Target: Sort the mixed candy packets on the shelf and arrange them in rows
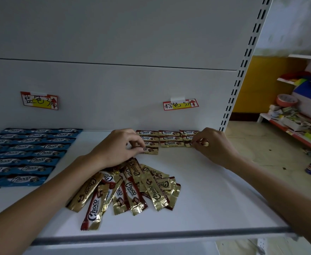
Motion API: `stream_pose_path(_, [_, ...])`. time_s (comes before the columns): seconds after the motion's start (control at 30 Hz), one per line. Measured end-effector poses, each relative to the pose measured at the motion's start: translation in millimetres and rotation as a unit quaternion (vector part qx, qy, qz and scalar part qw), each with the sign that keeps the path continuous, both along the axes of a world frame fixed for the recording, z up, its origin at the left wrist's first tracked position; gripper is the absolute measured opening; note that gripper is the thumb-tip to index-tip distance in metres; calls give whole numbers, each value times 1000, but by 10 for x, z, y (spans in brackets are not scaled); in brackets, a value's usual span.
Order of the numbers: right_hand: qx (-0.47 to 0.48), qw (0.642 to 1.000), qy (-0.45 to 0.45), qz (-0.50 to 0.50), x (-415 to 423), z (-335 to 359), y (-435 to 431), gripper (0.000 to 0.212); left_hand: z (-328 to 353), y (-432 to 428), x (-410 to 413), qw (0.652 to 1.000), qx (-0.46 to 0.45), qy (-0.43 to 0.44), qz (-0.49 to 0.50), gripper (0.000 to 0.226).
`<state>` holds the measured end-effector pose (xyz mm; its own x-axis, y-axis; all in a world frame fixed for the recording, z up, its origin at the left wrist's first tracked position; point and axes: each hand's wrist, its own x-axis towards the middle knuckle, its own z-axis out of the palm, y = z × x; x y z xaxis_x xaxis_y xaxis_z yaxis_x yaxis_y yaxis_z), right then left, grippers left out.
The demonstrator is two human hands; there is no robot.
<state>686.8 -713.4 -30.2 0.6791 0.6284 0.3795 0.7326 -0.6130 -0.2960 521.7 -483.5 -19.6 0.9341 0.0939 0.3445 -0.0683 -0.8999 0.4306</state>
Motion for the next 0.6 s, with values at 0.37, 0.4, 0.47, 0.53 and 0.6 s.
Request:
stream_pose_path(0.37, [-174,950,124,227,-1394,102,88,80,-75,-133,-939,980,24,187,56,106])
stream_pose_path(0.4, [-180,949,126,228,-1475,60,143,79,-93,-158,-989,977,34,200,63,109])
stream_pose_path(0.47, [-199,950,91,221,-1568,-24,263,77,-123,-186,-1039,973,52,211,75,110])
stream_pose_path(0.53, [-212,953,62,206,-1604,-61,377,70,-145,-164,-1039,972,65,212,83,108])
stream_pose_path(0.6, [-212,955,48,202,-1624,-60,491,65,-161,-102,-1016,973,61,206,86,106])
